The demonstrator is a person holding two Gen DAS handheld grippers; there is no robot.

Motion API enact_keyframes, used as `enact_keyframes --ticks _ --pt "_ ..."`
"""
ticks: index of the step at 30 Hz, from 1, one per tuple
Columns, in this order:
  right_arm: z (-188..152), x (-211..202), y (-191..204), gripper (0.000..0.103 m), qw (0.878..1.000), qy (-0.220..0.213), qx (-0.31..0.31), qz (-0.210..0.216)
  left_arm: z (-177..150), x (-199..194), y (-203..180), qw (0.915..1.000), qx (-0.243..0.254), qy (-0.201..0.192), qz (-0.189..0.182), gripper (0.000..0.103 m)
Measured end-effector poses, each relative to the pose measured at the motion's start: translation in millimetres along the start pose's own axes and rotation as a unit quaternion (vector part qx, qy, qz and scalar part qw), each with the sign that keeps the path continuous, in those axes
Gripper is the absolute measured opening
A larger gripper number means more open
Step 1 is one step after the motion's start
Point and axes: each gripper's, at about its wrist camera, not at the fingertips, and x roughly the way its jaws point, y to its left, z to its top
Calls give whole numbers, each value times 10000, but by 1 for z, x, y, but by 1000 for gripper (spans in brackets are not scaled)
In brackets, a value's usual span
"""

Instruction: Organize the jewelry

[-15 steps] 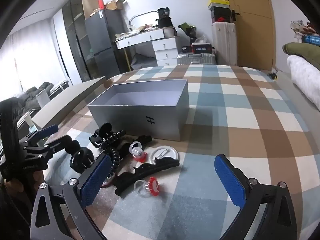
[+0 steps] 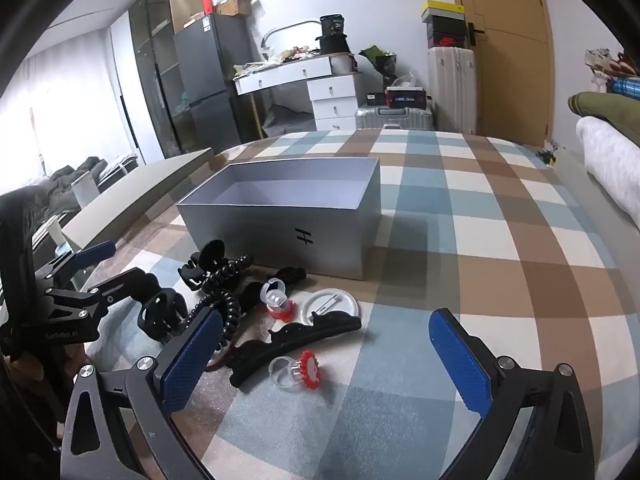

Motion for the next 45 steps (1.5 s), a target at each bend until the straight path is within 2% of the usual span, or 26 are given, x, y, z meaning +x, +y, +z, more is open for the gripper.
enact_keyframes --ticks 45 --pt "-4 3 -8 103 9999 53 106 64 0 3 2 9999 -2 16 -99 102"
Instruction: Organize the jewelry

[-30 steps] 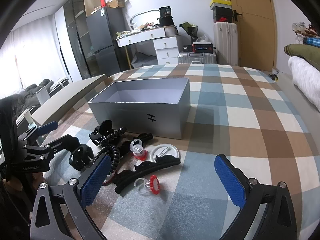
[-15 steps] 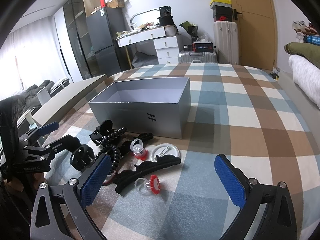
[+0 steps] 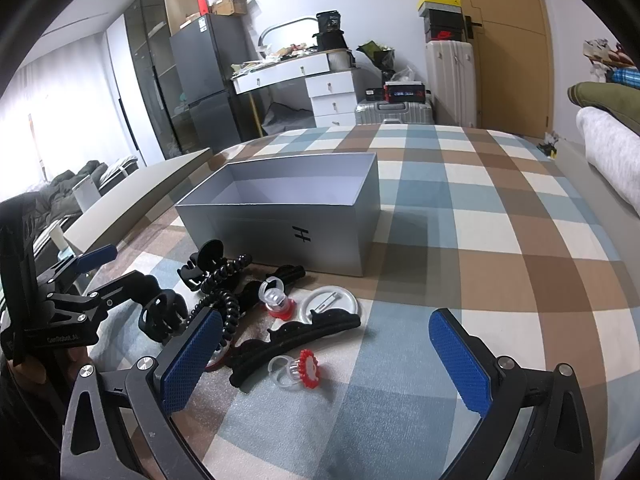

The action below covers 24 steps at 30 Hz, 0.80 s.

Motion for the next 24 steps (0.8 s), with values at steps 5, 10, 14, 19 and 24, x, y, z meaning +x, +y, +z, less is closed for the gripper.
enact_keyframes --ticks 5,10,14,19,24 --pt "-1 0 -1 103 10000 12 9 -10 1 0 2 10000 -70 26 7 102" --pt "-1 0 0 103 10000 48 -7 -25 5 -1 4 9999 -110 33 -84 102" --pt "0 3 2 103 9998 193 -100 -38 6 0 0 9998 93 161 -74 102" --pt "3 8 8 103 9988 401 -227 -160 7 -3 0 9997 77 137 -166 102" --pt "2 10 10 103 9981 533 -276 -163 4 1 -6 9989 294 315 -169 102"
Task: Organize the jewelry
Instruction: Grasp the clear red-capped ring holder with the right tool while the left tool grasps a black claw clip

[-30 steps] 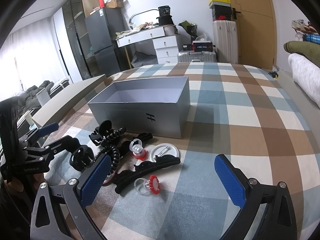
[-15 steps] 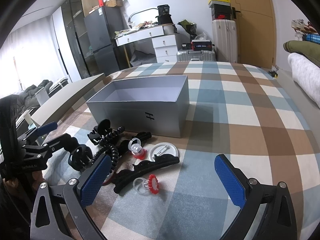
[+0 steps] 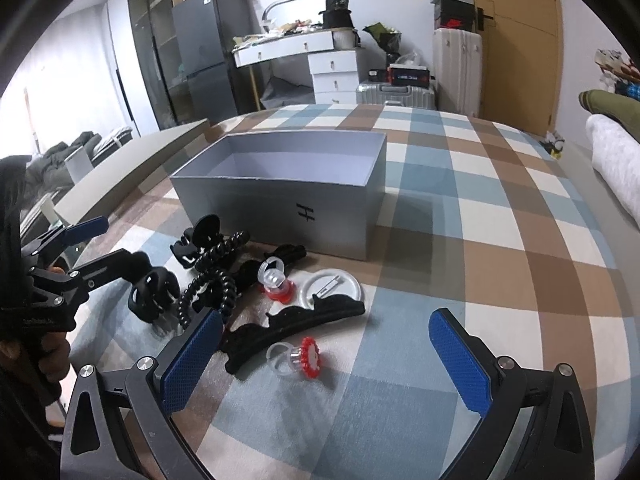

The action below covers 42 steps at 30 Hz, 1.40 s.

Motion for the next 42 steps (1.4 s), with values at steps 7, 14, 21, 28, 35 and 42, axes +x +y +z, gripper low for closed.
enact_keyframes --ticks 7,14,21,28,35,42 --pt "-9 7 4 103 9986 403 -269 -204 -3 3 -8 9995 218 198 -77 102" --pt "-14 13 4 79 9971 640 -358 -224 -5 4 -11 9991 266 250 -198 102" --pt "-16 12 13 67 9957 640 -633 -236 -6 5 -15 9988 318 263 -265 102" --pt "-15 9 19 29 9959 525 -727 -118 -7 8 -16 9984 294 376 -299 102" --pt "-16 5 17 28 9971 417 -633 -80 -8 19 -19 9959 139 681 -573 102" --pt "-13 1 11 28 9985 308 -455 73 -8 22 -26 9947 227 762 -657 99"
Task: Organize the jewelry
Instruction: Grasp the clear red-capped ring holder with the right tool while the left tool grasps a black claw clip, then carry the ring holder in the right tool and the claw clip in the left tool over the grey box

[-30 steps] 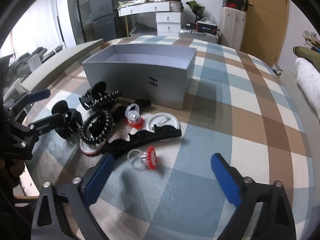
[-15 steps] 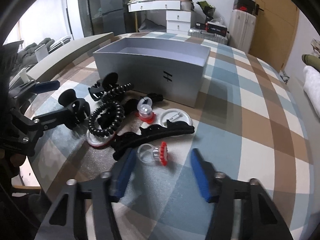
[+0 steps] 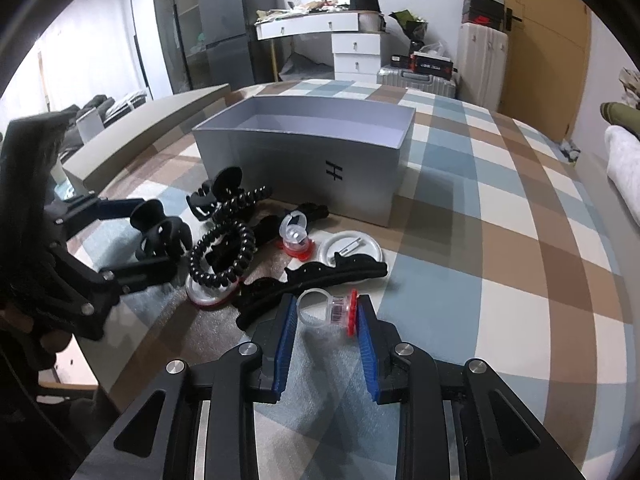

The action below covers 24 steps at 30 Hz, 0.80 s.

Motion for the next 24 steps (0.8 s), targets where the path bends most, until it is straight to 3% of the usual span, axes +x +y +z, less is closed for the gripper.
enact_keyframes --ticks 6,9,24 --pt "-1 0 -1 28 10000 -13 25 35 -1 2 2 9999 -32 20 -106 72" --pt "-1 0 -1 29 10000 -20 35 55 -1 2 0 9999 22 -6 -146 47" --pt "2 -6 -3 29 9995 -215 180 121 5 -16 3 9988 35 -465 -119 45"
